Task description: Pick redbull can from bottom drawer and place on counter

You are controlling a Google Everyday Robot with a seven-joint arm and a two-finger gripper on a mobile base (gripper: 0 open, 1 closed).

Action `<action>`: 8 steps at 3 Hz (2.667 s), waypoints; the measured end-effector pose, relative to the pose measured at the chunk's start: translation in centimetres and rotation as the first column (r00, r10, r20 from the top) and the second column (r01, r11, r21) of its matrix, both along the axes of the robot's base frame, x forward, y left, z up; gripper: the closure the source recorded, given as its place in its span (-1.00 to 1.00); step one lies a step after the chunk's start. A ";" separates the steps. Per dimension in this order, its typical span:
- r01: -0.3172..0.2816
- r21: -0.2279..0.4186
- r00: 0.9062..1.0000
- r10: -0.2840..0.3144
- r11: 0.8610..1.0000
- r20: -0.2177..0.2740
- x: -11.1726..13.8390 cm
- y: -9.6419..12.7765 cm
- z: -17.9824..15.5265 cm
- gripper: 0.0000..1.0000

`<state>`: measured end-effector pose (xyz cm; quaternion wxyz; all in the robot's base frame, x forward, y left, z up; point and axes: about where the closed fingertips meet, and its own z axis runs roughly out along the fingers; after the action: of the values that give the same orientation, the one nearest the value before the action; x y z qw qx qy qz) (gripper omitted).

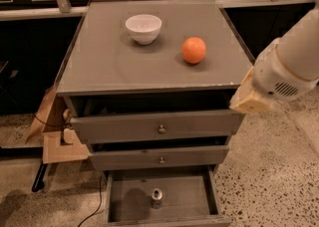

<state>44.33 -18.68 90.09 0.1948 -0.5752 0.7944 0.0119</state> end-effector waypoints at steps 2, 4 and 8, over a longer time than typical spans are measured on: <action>0.046 0.115 0.999 -0.047 0.992 0.007 1.3 2.8 -7.2 1.00; 0.059 0.125 0.998 -0.057 0.990 -0.020 1.1 2.8 -9.7 1.00; 0.190 0.359 0.975 -0.132 0.914 -0.179 -1.5 5.5 -32.2 1.00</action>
Offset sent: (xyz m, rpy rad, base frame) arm 0.0001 0.0210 -0.0586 0.0874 0.0394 -0.0262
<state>42.78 -13.14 57.90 0.2403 -0.4575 0.8347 0.1902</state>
